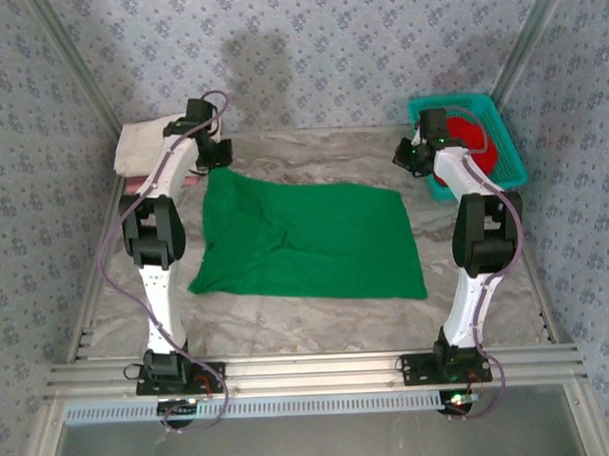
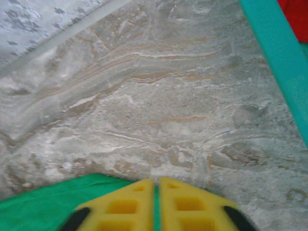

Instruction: Fold and stack the t-shirts

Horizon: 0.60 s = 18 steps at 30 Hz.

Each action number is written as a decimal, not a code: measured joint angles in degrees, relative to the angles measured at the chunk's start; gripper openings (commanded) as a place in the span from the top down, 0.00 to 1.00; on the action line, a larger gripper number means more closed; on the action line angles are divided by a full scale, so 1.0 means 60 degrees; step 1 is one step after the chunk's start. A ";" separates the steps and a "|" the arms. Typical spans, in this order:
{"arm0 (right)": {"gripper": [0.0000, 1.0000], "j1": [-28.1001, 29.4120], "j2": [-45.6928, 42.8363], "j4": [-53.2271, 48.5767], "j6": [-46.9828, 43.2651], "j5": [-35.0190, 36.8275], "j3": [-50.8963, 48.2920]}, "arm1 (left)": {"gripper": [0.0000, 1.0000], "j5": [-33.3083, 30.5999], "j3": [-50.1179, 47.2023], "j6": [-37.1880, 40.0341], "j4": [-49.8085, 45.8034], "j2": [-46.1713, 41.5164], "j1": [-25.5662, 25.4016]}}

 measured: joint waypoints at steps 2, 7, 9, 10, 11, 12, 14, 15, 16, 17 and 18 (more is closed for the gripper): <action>0.57 0.0113 0.0350 -0.0240 -0.0058 0.0393 0.0273 | 1.00 -0.0066 -0.0630 -0.0004 0.0313 -0.0350 0.0015; 0.44 0.0419 0.1534 -0.1111 -0.0153 0.1024 0.1246 | 1.00 -0.0350 -0.2477 -0.0073 0.1078 -0.1341 0.0138; 0.43 0.0517 0.1934 -0.1435 -0.0149 0.1100 0.1530 | 1.00 -0.0430 -0.3129 -0.0076 0.1311 -0.1745 0.0222; 0.43 0.0554 0.2106 -0.1588 -0.0149 0.1104 0.1636 | 1.00 -0.0474 -0.3435 -0.0076 0.1453 -0.1960 0.0248; 0.42 0.0583 0.2280 -0.1752 -0.0149 0.1060 0.1759 | 1.00 -0.0492 -0.3661 -0.0073 0.1552 -0.2127 0.0288; 0.42 0.0597 0.2415 -0.1854 -0.0149 0.0984 0.1854 | 1.00 -0.0525 -0.3818 -0.0076 0.1621 -0.2255 0.0310; 0.40 0.0619 0.2677 -0.1971 -0.0153 0.0769 0.2007 | 1.00 -0.0568 -0.4033 -0.0073 0.1800 -0.2433 0.0346; 0.43 0.0627 0.2754 -0.2007 -0.0153 0.0648 0.2040 | 1.00 -0.0576 -0.4084 -0.0076 0.1876 -0.2459 0.0346; 0.48 0.0645 0.2830 -0.2036 -0.0149 0.0474 0.2073 | 1.00 -0.0579 -0.4127 -0.0076 0.1967 -0.2459 0.0346; 0.52 0.0652 0.2889 -0.2084 -0.0186 0.0437 0.2124 | 1.00 -0.0583 -0.4182 -0.0076 0.2051 -0.2459 0.0346; 0.57 0.0630 0.2889 -0.2084 -0.0226 0.0299 0.2138 | 1.00 -0.0586 -0.4244 -0.0080 0.2106 -0.2459 0.0346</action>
